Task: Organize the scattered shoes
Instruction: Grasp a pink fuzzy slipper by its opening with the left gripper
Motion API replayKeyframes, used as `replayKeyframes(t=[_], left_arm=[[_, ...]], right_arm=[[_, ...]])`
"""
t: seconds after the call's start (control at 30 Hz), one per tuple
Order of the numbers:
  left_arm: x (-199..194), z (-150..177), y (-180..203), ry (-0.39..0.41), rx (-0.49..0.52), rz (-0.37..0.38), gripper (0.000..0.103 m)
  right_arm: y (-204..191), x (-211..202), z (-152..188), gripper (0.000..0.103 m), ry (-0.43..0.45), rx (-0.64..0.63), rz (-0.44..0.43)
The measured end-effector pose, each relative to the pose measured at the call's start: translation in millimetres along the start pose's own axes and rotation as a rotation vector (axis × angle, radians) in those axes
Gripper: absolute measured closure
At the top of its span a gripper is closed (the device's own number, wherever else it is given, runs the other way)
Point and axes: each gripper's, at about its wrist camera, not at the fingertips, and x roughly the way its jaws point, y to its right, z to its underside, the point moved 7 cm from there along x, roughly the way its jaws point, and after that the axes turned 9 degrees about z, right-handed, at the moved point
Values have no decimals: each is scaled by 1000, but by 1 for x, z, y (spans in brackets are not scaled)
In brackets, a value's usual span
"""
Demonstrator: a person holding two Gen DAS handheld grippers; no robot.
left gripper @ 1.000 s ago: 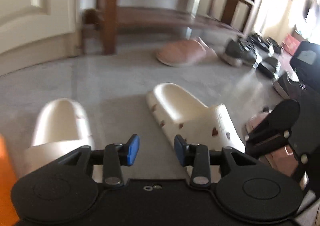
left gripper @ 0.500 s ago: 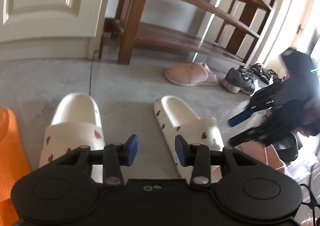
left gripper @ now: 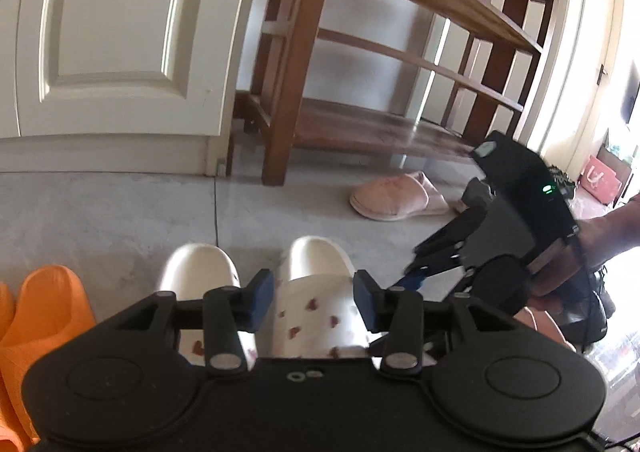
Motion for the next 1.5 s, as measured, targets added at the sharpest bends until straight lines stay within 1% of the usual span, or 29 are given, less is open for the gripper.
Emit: replayKeyframes(t=[0.1,0.17,0.23,0.3,0.37,0.4,0.47,0.53,0.57,0.6,0.63,0.67,0.73,0.77,0.83,0.87,0.9,0.93,1.0,1.07,1.1,1.13,1.17,1.2,1.23,1.27,1.33,1.43,1.5], left_arm=[[-5,-4,0,16,7,-9,50],[-5,-4,0,11,9,-9,50],[0,-4,1,-7,9,-4,50],[14,-2,9,-48,22,19,50],[33,1,26,-96,45,78,50],[42,3,35,-120,57,108,50],[58,7,57,-167,90,176,49],[73,14,82,-215,132,252,49],[82,17,97,-237,162,274,49],[90,21,112,-260,193,296,49],[99,24,127,-283,223,318,49],[107,28,141,-305,254,340,49],[124,35,171,-350,314,385,49],[134,38,187,-365,337,406,49],[148,43,202,-366,365,389,49],[155,48,208,-382,378,384,49],[163,52,213,-397,391,379,49],[168,55,215,-408,388,371,49],[179,63,221,-435,379,359,49],[193,71,226,-463,390,342,51],[199,75,227,-473,406,329,52],[202,76,228,-478,413,324,54],[208,80,228,-487,427,310,58],[211,81,229,-493,436,305,61],[214,83,229,-499,446,299,73],[217,81,228,-486,465,279,80],[224,77,227,-467,496,240,94],[235,66,223,-446,491,196,94],[248,52,213,-416,467,129,94]], right_arm=[[-7,2,-7,47,28,-88,21],[-5,-1,-7,47,31,-96,41],[4,-12,-5,47,33,-48,40],[20,-29,6,47,41,56,41],[39,-49,22,47,54,155,75],[53,-66,38,45,73,227,123],[81,-101,71,37,119,375,220],[95,-134,100,26,190,480,306],[97,-144,108,23,210,502,335],[101,-166,126,14,260,546,424],[102,-175,134,5,281,566,465],[102,-190,148,2,322,599,530],[101,-205,167,1,357,637,576],[101,-209,177,1,347,662,579],[104,-212,198,1,309,717,601],[106,-212,212,1,273,741,597],[107,-211,220,1,251,758,585],[111,-208,230,1,212,795,549],[114,-202,244,2,183,836,512],[115,-201,254,9,174,844,514],[114,-201,262,18,168,838,517],[113,-200,264,31,164,836,516],[111,-199,269,38,161,839,504],[108,-197,277,52,154,848,481],[105,-195,283,61,149,856,462],[102,-194,288,63,144,862,445],[98,-192,295,64,138,866,423],[94,-185,297,64,130,856,405],[94,-181,297,62,131,852,396]])
